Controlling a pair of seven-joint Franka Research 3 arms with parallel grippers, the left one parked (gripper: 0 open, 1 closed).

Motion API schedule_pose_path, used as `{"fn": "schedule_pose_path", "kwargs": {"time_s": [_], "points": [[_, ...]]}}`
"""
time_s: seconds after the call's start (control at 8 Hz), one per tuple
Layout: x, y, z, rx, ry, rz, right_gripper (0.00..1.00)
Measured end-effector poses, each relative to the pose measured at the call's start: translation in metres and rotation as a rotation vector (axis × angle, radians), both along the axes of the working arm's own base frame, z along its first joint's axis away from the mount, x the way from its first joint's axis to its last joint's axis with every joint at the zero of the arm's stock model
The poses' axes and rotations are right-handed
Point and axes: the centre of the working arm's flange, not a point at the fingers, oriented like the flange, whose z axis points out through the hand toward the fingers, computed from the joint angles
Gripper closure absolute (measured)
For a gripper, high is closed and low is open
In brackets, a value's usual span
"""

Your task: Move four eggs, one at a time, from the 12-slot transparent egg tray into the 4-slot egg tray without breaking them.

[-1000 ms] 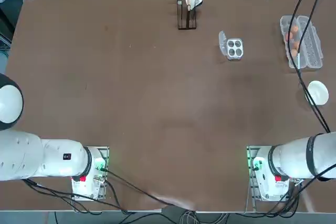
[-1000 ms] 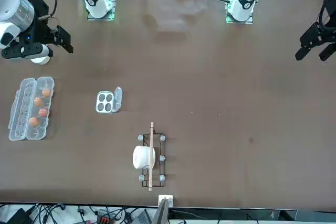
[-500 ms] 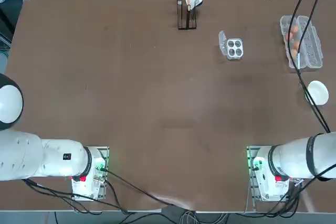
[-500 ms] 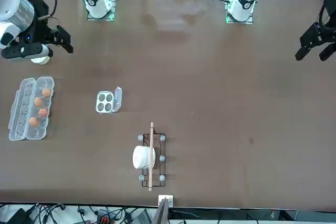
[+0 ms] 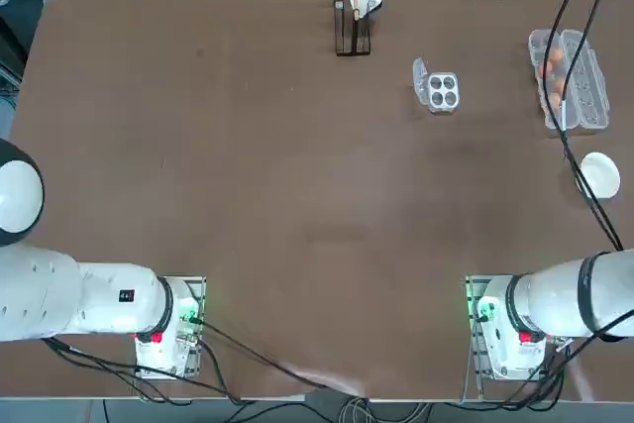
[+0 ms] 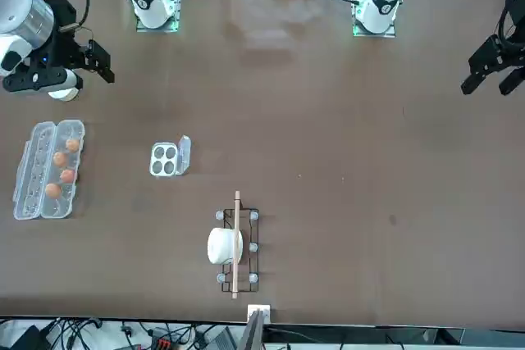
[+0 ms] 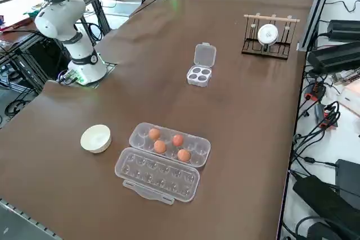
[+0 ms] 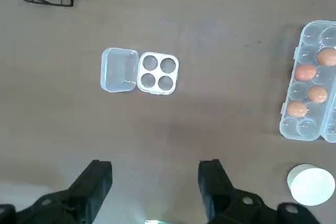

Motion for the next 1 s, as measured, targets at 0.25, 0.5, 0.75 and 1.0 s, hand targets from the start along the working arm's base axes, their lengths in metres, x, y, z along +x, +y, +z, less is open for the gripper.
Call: {"fn": "schedule_pose_path", "kwargs": {"time_s": [0.25,0.5,0.75,1.0], "points": [[0.006,-0.011,0.002,0.004,-0.031,-0.025,0.00],[0.012,-0.023,0.004,0.008,-0.065,-0.047,0.00],[0.014,-0.030,0.004,0.009,-0.074,-0.059,0.00],[0.016,-0.034,0.000,0.000,-0.068,-0.061,0.00]]}}
